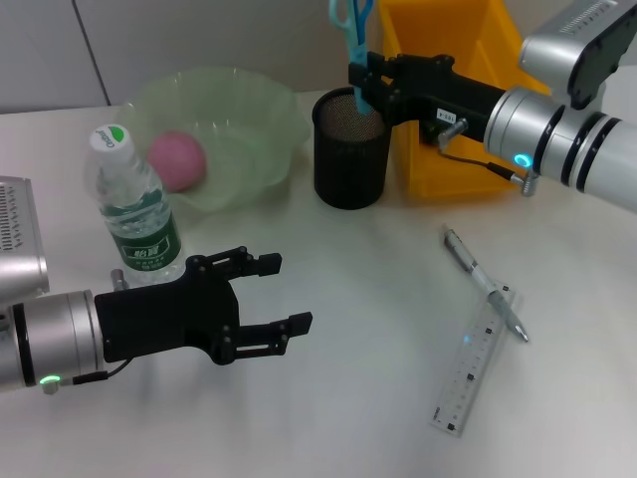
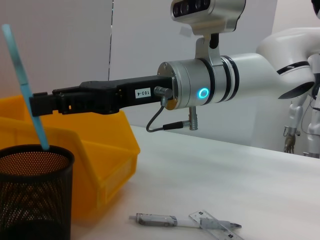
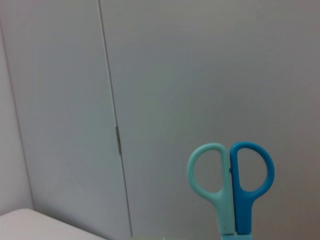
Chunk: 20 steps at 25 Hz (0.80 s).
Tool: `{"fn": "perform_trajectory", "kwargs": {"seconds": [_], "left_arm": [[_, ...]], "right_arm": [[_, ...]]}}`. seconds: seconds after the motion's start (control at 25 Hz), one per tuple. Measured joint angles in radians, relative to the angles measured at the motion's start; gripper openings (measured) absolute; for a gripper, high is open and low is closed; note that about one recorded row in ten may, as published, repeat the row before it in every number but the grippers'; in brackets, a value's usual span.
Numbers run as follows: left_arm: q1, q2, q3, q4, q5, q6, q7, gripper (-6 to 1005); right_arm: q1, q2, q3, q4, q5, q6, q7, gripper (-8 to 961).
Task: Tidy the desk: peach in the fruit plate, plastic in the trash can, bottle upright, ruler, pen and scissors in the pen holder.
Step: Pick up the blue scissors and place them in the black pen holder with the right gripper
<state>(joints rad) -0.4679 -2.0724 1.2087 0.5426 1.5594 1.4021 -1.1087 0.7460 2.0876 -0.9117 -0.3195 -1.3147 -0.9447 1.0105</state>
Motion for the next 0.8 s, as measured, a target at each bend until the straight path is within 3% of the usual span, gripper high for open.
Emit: {"fn": "perform_trajectory", "kwargs": {"seconds": [0.8], "left_arm": [[-0.008,0.002,-0.002,0.0,-0.001,-0.003,-0.008,814]], "right_arm": [[0.011,0.0,-0.036,0.017,0.002,0.046,0.005,212]]}}
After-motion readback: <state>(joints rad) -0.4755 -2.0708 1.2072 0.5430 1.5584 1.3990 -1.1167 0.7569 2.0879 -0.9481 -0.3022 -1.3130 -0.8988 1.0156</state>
